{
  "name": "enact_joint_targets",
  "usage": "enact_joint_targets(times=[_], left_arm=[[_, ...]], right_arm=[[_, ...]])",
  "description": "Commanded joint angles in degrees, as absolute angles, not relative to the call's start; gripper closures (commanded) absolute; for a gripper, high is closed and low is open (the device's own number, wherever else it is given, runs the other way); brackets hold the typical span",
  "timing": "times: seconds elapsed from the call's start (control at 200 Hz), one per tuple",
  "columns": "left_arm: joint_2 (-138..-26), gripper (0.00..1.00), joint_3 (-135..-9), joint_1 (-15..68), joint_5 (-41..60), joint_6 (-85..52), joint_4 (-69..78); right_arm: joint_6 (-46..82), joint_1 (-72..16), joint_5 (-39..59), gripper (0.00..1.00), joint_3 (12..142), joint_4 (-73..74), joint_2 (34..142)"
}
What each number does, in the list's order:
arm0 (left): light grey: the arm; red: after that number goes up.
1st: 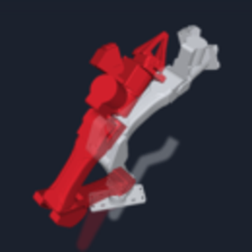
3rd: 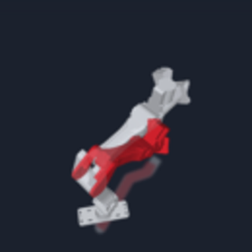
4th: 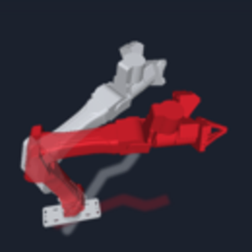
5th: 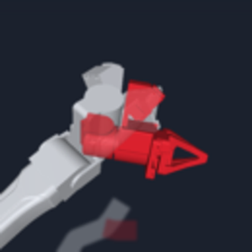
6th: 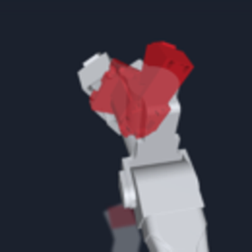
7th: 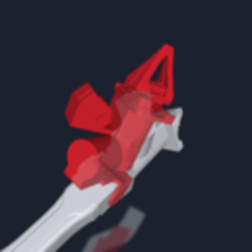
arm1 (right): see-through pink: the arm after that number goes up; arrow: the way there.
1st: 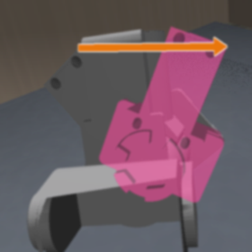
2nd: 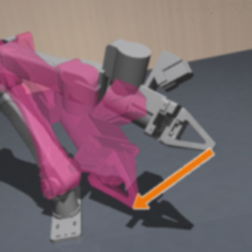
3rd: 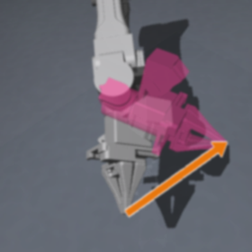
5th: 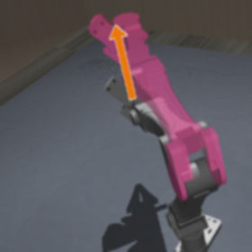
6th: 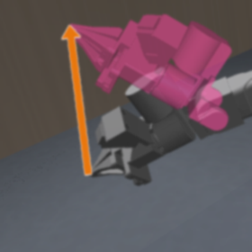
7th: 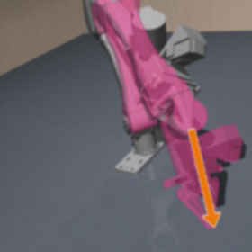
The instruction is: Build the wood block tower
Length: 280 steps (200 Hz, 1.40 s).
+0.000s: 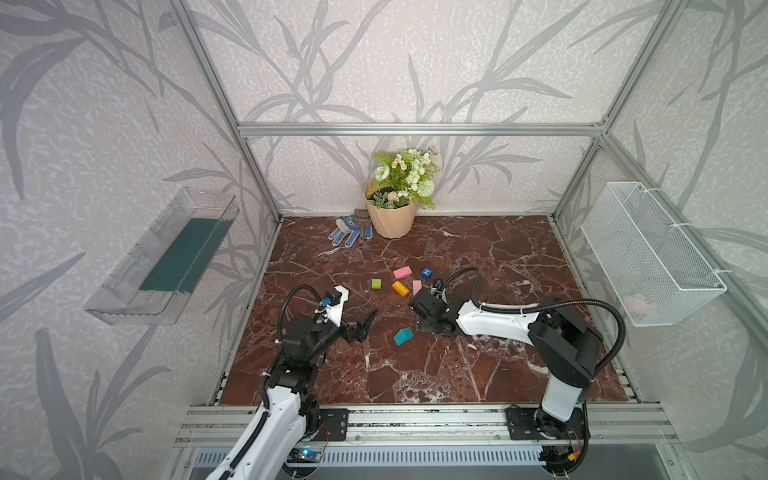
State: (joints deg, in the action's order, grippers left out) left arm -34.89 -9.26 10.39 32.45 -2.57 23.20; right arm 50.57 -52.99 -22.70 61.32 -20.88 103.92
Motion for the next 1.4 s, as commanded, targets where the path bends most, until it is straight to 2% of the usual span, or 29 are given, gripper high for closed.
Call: enact_joint_targets(times=[0.0, 0.45, 0.97, 1.394], left_arm=[[-34.2, 0.01, -8.8, 10.5, 32.6, -2.3, 24.5], [-34.2, 0.01, -8.8, 10.5, 32.5, -2.3, 24.5], [-34.2, 0.01, -8.7, 10.6, 32.6, -2.3, 24.5], [-34.3, 0.01, -8.8, 10.6, 32.5, -2.3, 24.5]], right_arm=[[50.4, -53.3, -24.7, 0.17, 62.7, -22.5, 102.6], [51.5, -53.0, -25.1, 0.21, 62.7, -23.2, 102.9], [52.1, -52.4, -25.0, 0.41, 62.4, -23.9, 102.8], [53.2, -52.4, -24.8, 0.42, 62.0, -24.7, 102.9]])
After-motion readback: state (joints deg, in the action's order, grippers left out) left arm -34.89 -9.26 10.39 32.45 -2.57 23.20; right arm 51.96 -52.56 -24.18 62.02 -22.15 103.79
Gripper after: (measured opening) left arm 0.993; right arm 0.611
